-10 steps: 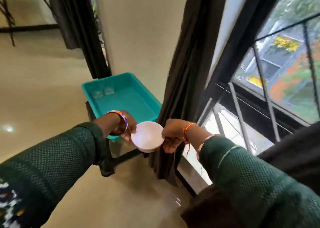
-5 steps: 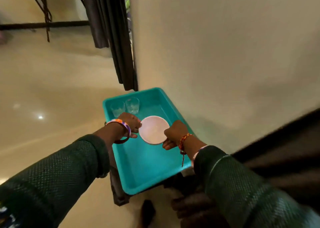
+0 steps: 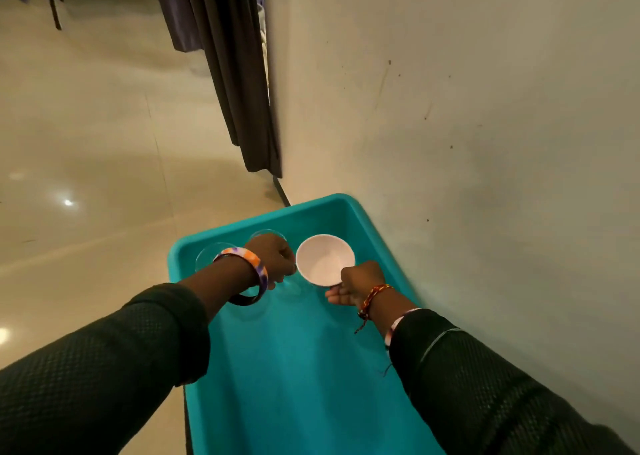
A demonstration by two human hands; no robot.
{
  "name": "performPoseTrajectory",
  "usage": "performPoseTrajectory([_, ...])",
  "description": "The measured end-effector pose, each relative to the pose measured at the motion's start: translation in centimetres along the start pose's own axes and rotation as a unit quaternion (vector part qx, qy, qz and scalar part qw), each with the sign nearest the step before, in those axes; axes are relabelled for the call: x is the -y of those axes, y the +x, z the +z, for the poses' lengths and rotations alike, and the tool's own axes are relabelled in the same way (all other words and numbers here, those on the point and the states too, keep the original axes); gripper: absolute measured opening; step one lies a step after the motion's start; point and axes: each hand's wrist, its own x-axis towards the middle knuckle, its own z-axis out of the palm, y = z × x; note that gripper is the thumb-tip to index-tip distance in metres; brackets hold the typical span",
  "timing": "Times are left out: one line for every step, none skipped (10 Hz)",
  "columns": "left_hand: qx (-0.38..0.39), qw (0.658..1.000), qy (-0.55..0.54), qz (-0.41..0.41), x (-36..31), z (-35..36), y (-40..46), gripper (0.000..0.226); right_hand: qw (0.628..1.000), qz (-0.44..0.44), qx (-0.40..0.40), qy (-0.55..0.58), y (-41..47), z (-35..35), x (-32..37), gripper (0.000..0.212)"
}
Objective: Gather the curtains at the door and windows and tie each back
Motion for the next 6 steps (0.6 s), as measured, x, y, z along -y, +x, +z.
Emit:
performPoseTrajectory([0.024, 1.0, 0.014, 0.006, -0.1, -0.2, 1.8, 0.016, 1.0, 0.014, 0.003, 0.019, 2.0, 1.0, 0.7, 0.042])
performPoseTrajectory([0.055, 0.998, 0.027, 0.011, -0.5, -0.1, 2.5, 0.015, 0.999, 0.036, 0.008, 0.028, 3.5, 1.6, 0.7, 0.043])
performPoseTrajectory([0.07, 0.997, 0.035, 0.019, -0.7, -0.3, 2.7, 0.02, 0.999, 0.045, 0.006, 0.022, 4.1, 2.3, 0.5, 0.041])
performPoseTrajectory([0.08, 0.995, 0.048, 0.031, -1.2, -0.7, 3.0, 0.021, 0.996, 0.068, 0.025, 0.045, 3.7, 3.1, 0.5, 0.036])
performPoseTrajectory([0.1, 0.99, 0.082, 0.052, -1.4, -1.2, 2.8, 0.014, 0.992, 0.084, 0.037, 0.083, 2.2, 3.1, 0.3, 0.035])
performPoseTrajectory([0.113, 0.984, 0.116, 0.071, -1.8, -2.1, 2.1, 0.018, 0.993, 0.069, 0.006, 0.096, -0.1, 2.6, -0.1, 0.024])
